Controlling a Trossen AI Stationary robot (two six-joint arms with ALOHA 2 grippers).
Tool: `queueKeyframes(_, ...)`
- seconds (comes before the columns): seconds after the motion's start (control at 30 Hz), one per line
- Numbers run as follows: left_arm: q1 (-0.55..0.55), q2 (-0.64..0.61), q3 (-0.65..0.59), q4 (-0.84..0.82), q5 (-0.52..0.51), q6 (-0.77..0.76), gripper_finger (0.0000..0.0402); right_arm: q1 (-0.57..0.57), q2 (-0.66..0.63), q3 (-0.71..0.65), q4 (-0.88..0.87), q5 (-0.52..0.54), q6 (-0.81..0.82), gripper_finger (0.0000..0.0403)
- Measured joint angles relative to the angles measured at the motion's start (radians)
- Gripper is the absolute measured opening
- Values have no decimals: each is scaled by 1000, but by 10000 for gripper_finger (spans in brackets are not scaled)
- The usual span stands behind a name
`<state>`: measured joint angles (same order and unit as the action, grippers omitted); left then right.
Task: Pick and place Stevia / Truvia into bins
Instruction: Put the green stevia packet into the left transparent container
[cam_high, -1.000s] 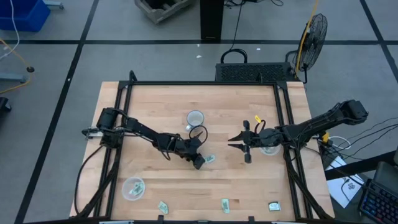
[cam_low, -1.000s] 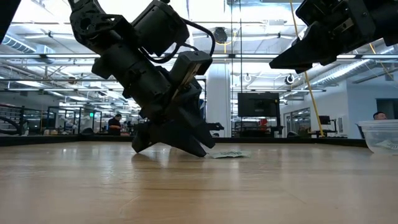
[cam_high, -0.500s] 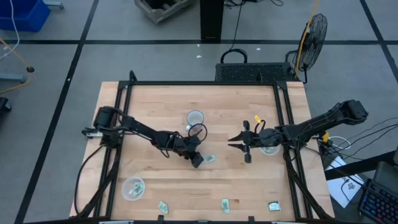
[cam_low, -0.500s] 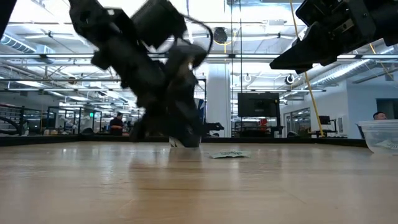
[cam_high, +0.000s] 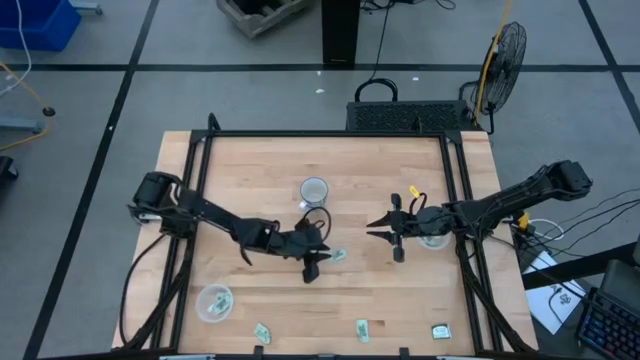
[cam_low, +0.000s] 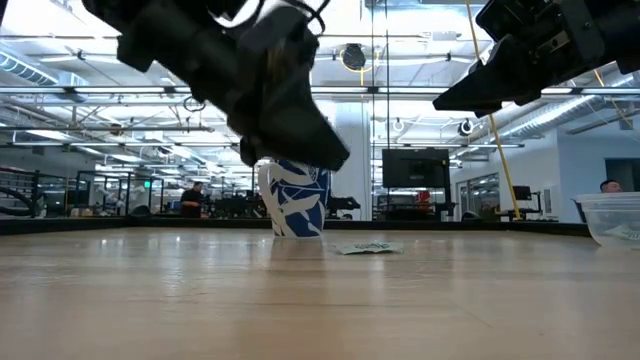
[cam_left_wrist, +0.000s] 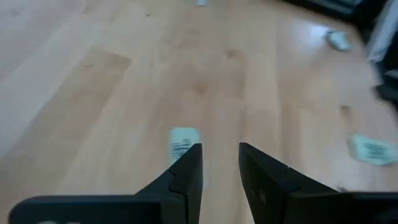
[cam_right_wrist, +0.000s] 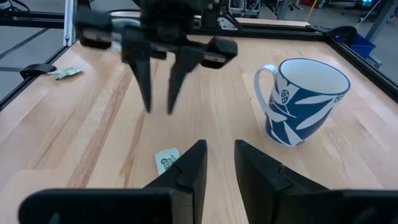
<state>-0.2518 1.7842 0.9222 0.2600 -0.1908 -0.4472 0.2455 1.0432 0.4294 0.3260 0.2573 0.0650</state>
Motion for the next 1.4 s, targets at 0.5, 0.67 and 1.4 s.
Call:
queueKeyframes(0.5, 24, 132, 0, 183, 6, 87, 125, -2, 0, 0, 6, 1, -2, 73)
queueKeyframes(0.67, 28, 130, 1, 145, 6, 89, 153, -2, 0, 0, 6, 0, -2, 73)
queueKeyframes(1.4, 14, 235, 1, 185, 3, 209, 159, -2, 0, 0, 5, 0, -2, 73)
